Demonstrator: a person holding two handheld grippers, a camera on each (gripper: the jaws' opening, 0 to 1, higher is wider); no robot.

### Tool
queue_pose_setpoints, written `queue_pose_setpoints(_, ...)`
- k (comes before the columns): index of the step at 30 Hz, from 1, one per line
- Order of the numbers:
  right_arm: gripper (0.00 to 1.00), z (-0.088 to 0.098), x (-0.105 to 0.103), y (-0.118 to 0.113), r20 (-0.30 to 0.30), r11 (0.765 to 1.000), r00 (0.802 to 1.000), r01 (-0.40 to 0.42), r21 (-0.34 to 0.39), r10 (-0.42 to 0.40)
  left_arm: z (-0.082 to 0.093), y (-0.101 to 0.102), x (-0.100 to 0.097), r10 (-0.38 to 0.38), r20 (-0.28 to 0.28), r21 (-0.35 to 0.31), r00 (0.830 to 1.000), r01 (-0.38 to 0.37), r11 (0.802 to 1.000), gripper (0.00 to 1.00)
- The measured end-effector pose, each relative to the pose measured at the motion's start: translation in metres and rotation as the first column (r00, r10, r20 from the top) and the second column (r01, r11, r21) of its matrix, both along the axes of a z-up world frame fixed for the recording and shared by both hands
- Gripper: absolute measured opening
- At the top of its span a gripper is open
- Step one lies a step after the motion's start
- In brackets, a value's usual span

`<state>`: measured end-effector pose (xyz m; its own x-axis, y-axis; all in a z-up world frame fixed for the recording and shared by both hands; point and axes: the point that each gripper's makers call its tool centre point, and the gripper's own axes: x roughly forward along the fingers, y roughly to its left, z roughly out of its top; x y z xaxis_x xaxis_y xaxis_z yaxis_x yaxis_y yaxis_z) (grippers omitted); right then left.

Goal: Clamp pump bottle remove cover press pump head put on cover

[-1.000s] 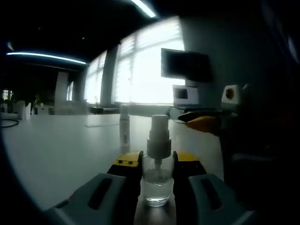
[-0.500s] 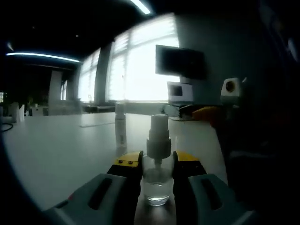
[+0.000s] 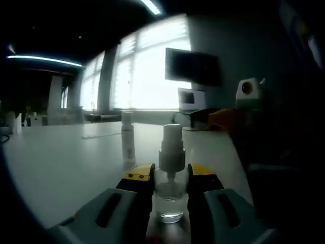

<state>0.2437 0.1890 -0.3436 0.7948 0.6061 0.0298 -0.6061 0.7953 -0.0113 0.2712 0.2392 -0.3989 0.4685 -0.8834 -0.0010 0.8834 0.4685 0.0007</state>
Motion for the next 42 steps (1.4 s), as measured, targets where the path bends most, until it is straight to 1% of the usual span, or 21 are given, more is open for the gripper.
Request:
queue_pose_setpoints(1, 0.23, -0.001, 0.003, -0.003, -0.024, 1.000, 1.000, 0.008, 0.013, -0.008, 0.000, -0.001, 0.001, 0.002, -0.003, 0.001, 1.000, -0.002, 1.000, 0.16)
queue_pose_setpoints(3, 0.22, 0.002, 0.006, -0.007, -0.037, 1.000, 0.999, -0.001, 0.004, 0.001, 0.000, -0.001, 0.005, 0.011, 0.000, 0.002, 1.000, -0.011, 1.000, 0.16)
queue_pose_setpoints(4, 0.21, 0.004, 0.008, -0.009, -0.043, 1.000, 0.999, -0.003, 0.005, 0.004, -0.001, 0.000, 0.005, 0.012, -0.012, -0.001, 1.000, -0.012, 1.000, 0.16)
queue_pose_setpoints(6, 0.20, 0.012, 0.011, -0.010, -0.045, 1.000, 0.999, -0.017, -0.001, 0.017, -0.001, 0.000, 0.003, -0.004, -0.005, -0.009, 1.000, 0.004, 1.000, 0.16)
queue_pose_setpoints(8, 0.19, 0.020, 0.013, -0.006, -0.040, 0.999, 0.998, -0.050, -0.004, 0.050, 0.000, -0.002, 0.001, -0.016, -0.005, -0.014, 1.000, 0.016, 1.000, 0.16)
queue_pose_setpoints(11, 0.17, 0.026, 0.015, 0.004, -0.101, 0.994, 0.989, -0.106, 0.023, 0.108, 0.000, -0.002, 0.003, -0.025, -0.018, -0.025, 1.000, 0.024, 0.999, 0.16)
queue_pose_setpoints(12, 0.17, 0.029, 0.018, 0.006, -0.094, 0.994, 0.990, -0.106, 0.019, 0.107, 0.000, -0.002, 0.004, -0.023, -0.020, -0.027, 1.000, 0.023, 0.999, 0.16)
queue_pose_setpoints(15, 0.16, 0.030, 0.019, 0.017, -0.107, 0.988, 0.983, -0.152, -0.022, 0.149, -0.001, -0.002, 0.004, -0.022, -0.022, -0.030, 1.000, 0.021, 0.999, 0.16)
queue_pose_setpoints(18, 0.16, 0.029, 0.018, 0.028, -0.116, 0.973, 0.973, -0.211, -0.089, 0.201, -0.001, -0.002, 0.005, -0.021, -0.029, -0.034, 0.999, 0.020, 0.999, 0.16)
queue_pose_setpoints(19, 0.15, 0.030, 0.018, 0.032, -0.127, 0.969, 0.968, -0.230, -0.086, 0.218, -0.001, -0.002, 0.004, -0.022, -0.030, -0.035, 0.999, 0.021, 0.999, 0.16)
queue_pose_setpoints(21, 0.14, 0.035, 0.015, 0.039, -0.137, 0.947, 0.951, -0.294, -0.130, 0.276, -0.002, -0.002, 0.004, -0.024, -0.029, -0.035, 0.999, 0.023, 0.999, 0.16)
queue_pose_setpoints(24, 0.10, 0.039, 0.017, 0.042, -0.157, 0.930, 0.941, -0.325, -0.173, 0.300, -0.002, -0.003, 0.003, -0.027, -0.027, -0.034, 0.999, 0.026, 0.999, 0.16)
queue_pose_setpoints(25, 0.08, 0.039, 0.018, 0.044, -0.167, 0.920, 0.937, -0.337, -0.197, 0.308, -0.002, -0.003, 0.003, -0.027, -0.027, -0.034, 0.999, 0.027, 0.999, 0.16)
queue_pose_setpoints(27, 0.05, 0.036, 0.016, 0.048, -0.185, 0.892, 0.924, -0.373, -0.256, 0.333, -0.002, -0.003, 0.002, -0.028, -0.027, -0.034, 0.999, 0.027, 0.999, 0.16)
queue_pose_setpoints(29, 0.05, 0.034, 0.012, 0.053, -0.199, 0.859, 0.913, -0.404, -0.314, 0.357, -0.002, -0.003, 0.002, -0.028, -0.025, -0.033, 0.999, 0.027, 0.999, 0.16)
queue_pose_setpoints(33, 0.06, 0.030, 0.008, 0.063, -0.233, 0.797, 0.888, -0.459, -0.392, 0.397, -0.002, -0.004, 0.002, -0.028, -0.019, -0.030, 0.999, 0.027, 0.999, 0.16)
queue_pose_setpoints(34, 0.06, 0.030, 0.010, 0.065, -0.228, 0.778, 0.888, -0.461, -0.428, 0.400, -0.002, -0.004, 0.002, -0.028, -0.019, -0.030, 0.999, 0.027, 0.999, 0.16)
queue_pose_setpoints(35, 0.07, 0.031, 0.012, 0.066, -0.224, 0.770, 0.888, -0.460, -0.442, 0.401, -0.002, -0.003, 0.002, -0.028, -0.020, -0.031, 0.999, 0.027, 0.999, 0.16)
queue_pose_setpoints(37, 0.07, 0.032, 0.011, 0.072, -0.239, 0.746, 0.875, -0.484, -0.458, 0.420, -0.002, -0.003, 0.002, -0.027, -0.018, -0.030, 0.999, 0.027, 0.999, 0.16)
queue_pose_setpoints(39, 0.07, 0.031, 0.011, 0.075, -0.248, 0.702, 0.864, -0.502, -0.505, 0.439, -0.002, -0.003, 0.002, -0.028, -0.017, -0.029, 0.999, 0.027, 0.999, 0.16)
queue_pose_setpoints(42, 0.07, 0.026, 0.012, 0.078, -0.284, 0.625, 0.840, -0.535, -0.567, 0.462, -0.002, -0.003, 0.002, -0.028, -0.017, -0.029, 0.999, 0.028, 0.999, 0.16)
